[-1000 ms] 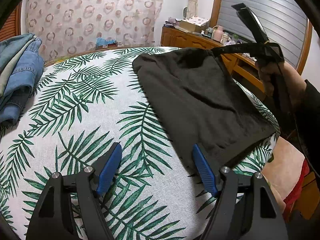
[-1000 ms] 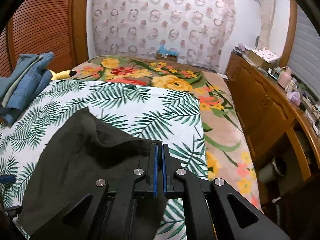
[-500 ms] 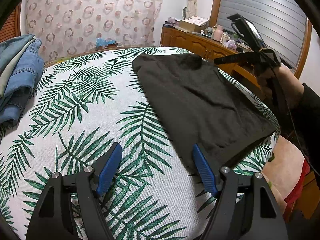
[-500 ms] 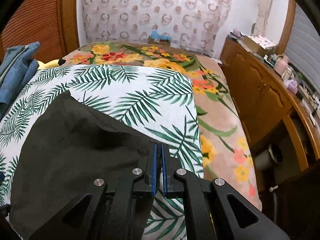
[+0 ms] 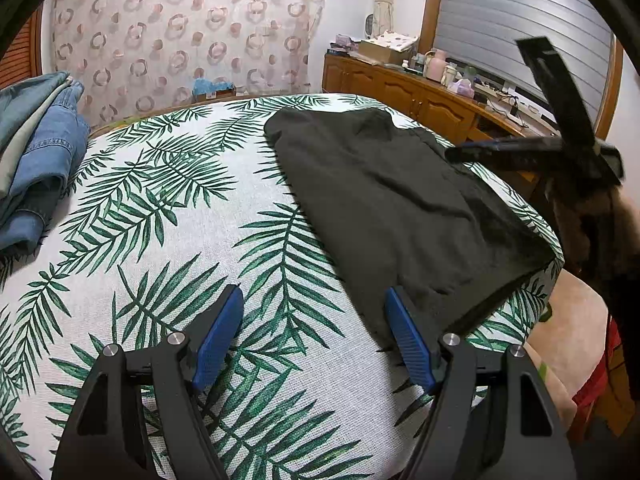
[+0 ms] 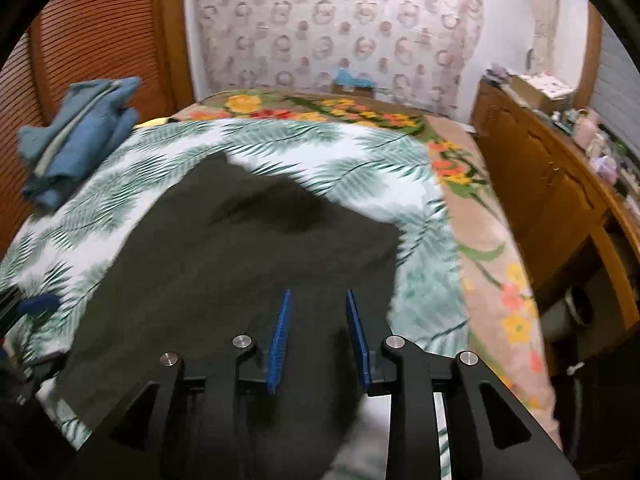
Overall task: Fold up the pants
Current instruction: 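Open the right tool and smooth the folded garment flat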
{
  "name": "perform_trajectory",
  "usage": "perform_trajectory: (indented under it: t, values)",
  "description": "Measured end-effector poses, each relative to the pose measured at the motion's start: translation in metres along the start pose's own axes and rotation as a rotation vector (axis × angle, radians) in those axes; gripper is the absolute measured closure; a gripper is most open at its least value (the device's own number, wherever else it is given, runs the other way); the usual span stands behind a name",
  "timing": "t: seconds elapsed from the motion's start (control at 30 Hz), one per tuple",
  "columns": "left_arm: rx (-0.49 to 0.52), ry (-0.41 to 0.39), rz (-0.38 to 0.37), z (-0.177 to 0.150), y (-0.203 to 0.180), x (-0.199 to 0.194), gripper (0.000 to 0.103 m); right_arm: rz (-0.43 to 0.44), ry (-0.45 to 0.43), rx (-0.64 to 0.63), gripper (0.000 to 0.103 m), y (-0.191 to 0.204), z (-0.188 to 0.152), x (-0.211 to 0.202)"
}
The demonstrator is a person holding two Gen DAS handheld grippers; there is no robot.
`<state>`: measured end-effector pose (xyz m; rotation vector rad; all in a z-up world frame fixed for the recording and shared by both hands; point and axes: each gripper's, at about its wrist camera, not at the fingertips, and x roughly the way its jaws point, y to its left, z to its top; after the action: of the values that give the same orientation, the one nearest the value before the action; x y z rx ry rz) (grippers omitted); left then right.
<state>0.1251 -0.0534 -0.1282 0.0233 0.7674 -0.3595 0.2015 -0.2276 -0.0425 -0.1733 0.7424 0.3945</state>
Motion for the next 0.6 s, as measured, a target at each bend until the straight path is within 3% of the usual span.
perform_trajectory:
  t: [0.2, 0.33, 0.43, 0.5, 0.6]
  values:
    - [0.005, -0.001, 0.007, 0.000, -0.001, -0.001, 0.029, 0.046, -0.008, -0.040, 0.070, 0.026, -0.018, -0.008]
    - [0.006, -0.002, 0.007, 0.000, -0.002, -0.001, 0.028, 0.022, 0.024, -0.063, 0.069, 0.034, -0.031, 0.001]
    - [0.006, -0.003, 0.007, 0.000, -0.002, -0.001, 0.028, 0.015, -0.011, -0.035, 0.062, 0.027, -0.037, 0.001]
    - [0.008, -0.003, 0.009, 0.000, -0.002, -0.002, 0.028, 0.055, -0.030, 0.001, 0.051, 0.022, -0.041, -0.001]
    - [0.013, -0.005, 0.012, -0.001, -0.004, -0.002, 0.028, 0.052, -0.044, -0.009, 0.042, 0.024, -0.047, -0.003]
